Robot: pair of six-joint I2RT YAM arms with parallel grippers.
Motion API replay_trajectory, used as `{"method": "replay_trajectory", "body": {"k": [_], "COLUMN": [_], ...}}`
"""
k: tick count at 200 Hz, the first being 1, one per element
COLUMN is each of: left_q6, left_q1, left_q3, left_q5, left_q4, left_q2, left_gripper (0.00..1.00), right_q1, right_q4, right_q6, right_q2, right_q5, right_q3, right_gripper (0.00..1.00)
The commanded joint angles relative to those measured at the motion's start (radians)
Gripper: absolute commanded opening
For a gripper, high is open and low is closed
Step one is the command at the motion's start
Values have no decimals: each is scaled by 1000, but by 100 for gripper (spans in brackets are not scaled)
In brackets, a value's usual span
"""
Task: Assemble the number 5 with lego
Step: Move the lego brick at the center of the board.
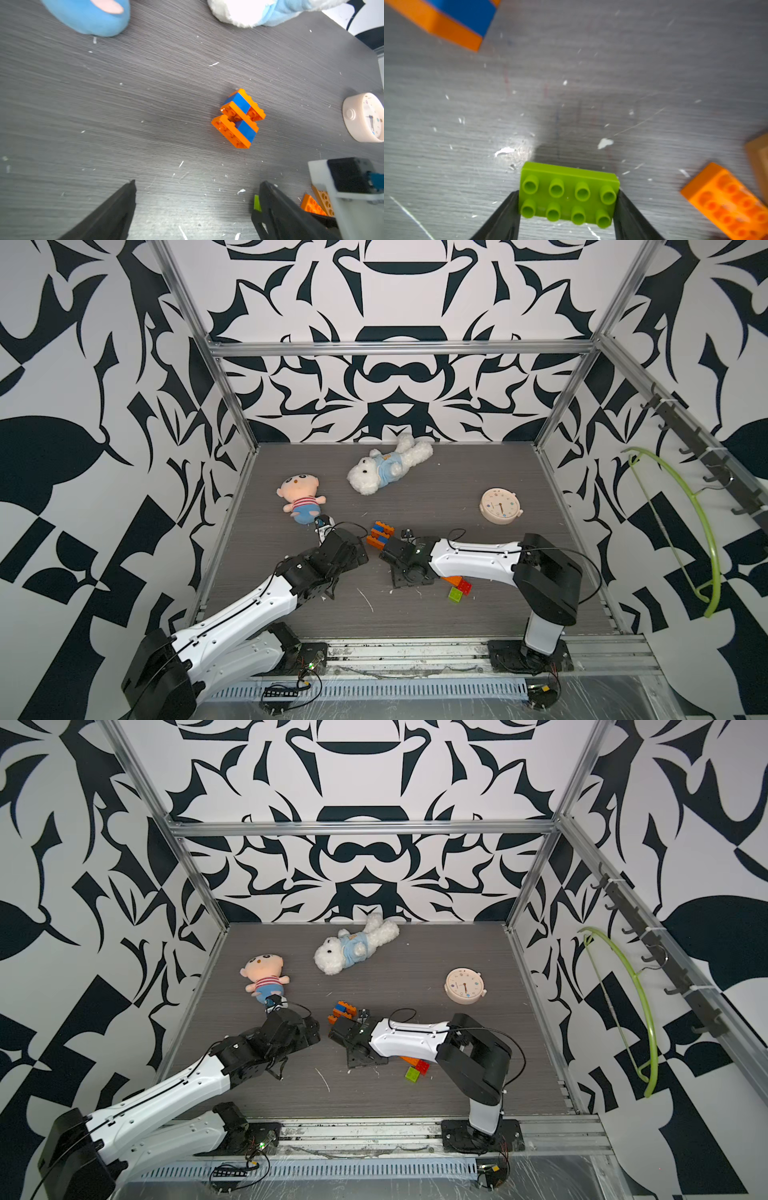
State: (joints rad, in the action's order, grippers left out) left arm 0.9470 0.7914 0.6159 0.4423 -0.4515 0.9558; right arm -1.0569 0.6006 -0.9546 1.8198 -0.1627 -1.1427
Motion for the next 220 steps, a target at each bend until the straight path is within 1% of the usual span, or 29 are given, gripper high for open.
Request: {"method": "replay_trajectory", "body": {"k": [1, 29, 36, 50, 66, 73, 76, 82, 93, 113, 131, 144, 157, 187, 220], "left_q6": [25, 37, 38, 33, 28, 23, 19, 11, -5, -44, -77, -88, -88, -113, -102], "left_q1": [-1, -1, -1, -1, -1, -1, -1, -1, -2, -1, -1, 1, 20, 124, 182], "left_q3": [-29, -50, -52, -52, -51, -49, -50, -46, -42, -32, -23, -11, 11, 117, 180], "left_q5": [47, 46, 44, 42, 40, 36, 34, 24, 2, -67, -176, -254, -307, -265, -232], "left_q4": [-48, -44, -45, -46, -45, -40, -38, -28, -11, 39, 113, 171, 210, 192, 187], "left_q2": [-45, -80, -85, -91, -91, -91, -90, -88, -82, -60, -22, 27, 89, 240, 359], "left_gripper": [99, 99, 99, 99, 99, 99, 99, 99, 99, 99, 99, 99, 99, 99, 99], "right_q1": [-10, -11, -12, -12, -12, -12, -12, -12, -12, -10, -1, 19, 36, 51, 52], "right_q4": [-7, 14, 15, 10, 25, 41, 49, 58, 73, 134, 205, 262, 277, 286, 255], "right_q6": [-15, -35, -44, -47, -46, -47, -47, -49, -61, -117, -166, -200, -220, -308, -354], "right_q2": [10, 43, 39, 24, 8, -2, -7, -22, -66, -195, -318, -386, -444, -497, -490], "right_q5": [10, -1, -9, -12, -13, -13, -47, -56, -74, -160, -228, -224, -198, -156, -101], "right_q3": [-48, -66, -62, -55, -61, -64, -65, -61, -45, 23, 100, 151, 199, 280, 321], "right_gripper": [65, 67, 69, 79, 88, 91, 92, 92, 92, 92, 86, 81, 80, 74, 71]}}
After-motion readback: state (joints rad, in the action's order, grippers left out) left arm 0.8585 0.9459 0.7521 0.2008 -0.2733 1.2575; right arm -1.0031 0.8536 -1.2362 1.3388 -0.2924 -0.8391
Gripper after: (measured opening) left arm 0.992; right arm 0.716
